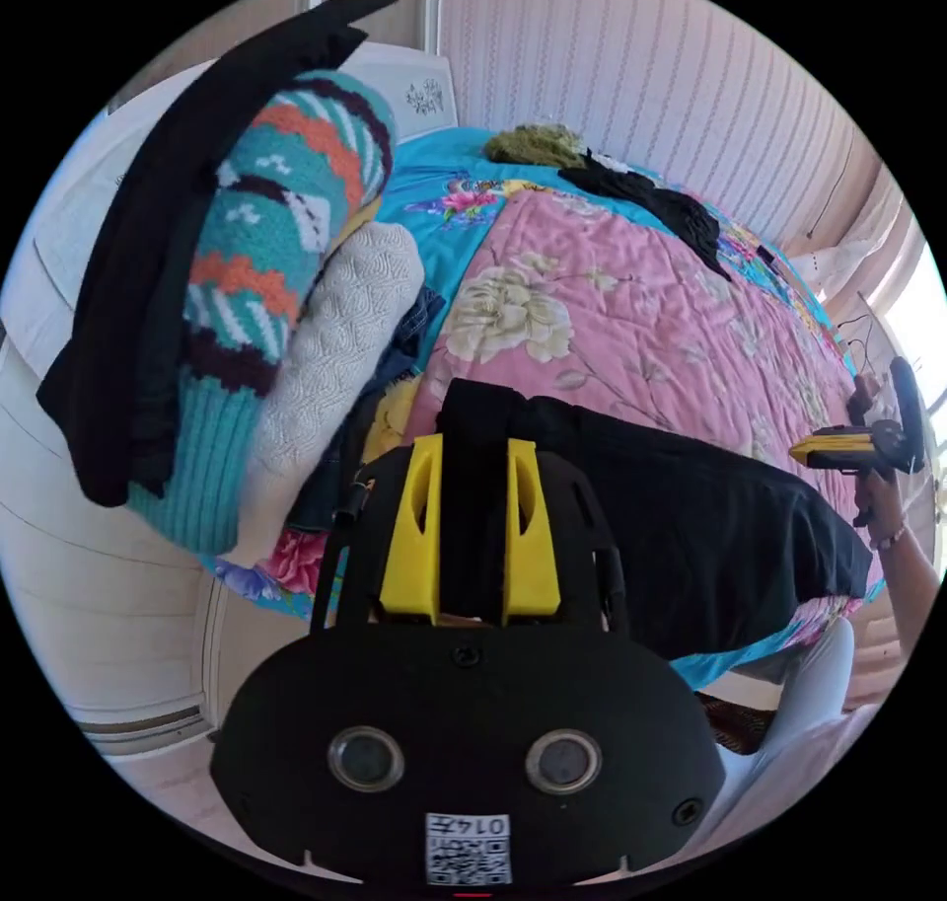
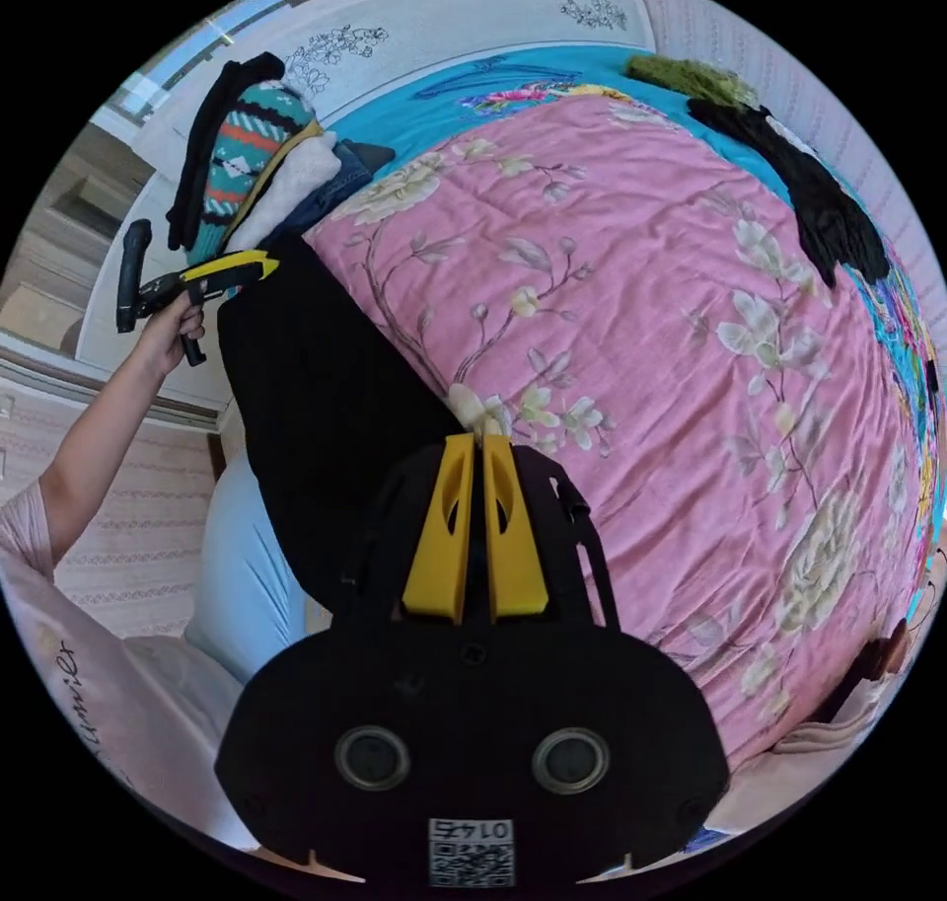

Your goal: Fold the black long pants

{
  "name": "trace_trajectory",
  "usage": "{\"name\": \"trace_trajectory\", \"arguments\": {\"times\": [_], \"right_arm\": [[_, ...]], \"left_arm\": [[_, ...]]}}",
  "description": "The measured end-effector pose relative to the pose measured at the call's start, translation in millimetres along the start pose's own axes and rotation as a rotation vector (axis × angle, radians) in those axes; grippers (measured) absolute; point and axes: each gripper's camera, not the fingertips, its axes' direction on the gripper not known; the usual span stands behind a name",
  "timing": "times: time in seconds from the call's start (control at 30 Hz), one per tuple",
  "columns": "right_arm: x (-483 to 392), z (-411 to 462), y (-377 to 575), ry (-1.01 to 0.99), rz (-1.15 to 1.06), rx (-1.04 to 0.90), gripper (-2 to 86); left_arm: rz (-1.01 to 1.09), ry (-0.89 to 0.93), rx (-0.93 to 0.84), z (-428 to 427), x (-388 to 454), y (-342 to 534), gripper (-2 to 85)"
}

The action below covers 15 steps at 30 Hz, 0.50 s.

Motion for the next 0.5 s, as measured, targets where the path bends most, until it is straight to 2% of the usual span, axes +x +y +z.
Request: {"name": "trace_trajectory", "arguments": {"times": [0.07,0.13,0.27,0.4,0.5], "right_arm": [[12,-22,65,0.051,0.051,0.068,0.0],[20,-21,113,0.022,0.112,0.059,-0.1],[9,12,211,-0.042,0.204,-0.013,0.0],[10,13,299,-0.155,0.379,0.149,0.9],[30,8,385,-0.123,0.593,0.232,3.6]], "left_arm": [[0.095,0.016,0.060,-25,28,18,5.3],[0.206,0.124,0.065,-37,71,37,4.3],[0.356,0.447,-0.029,-29,205,83,3.1],[0.477,0.446,-0.128,-7,320,96,4.6],[0.542,0.501,-0.095,0,365,92,4.8]]}}
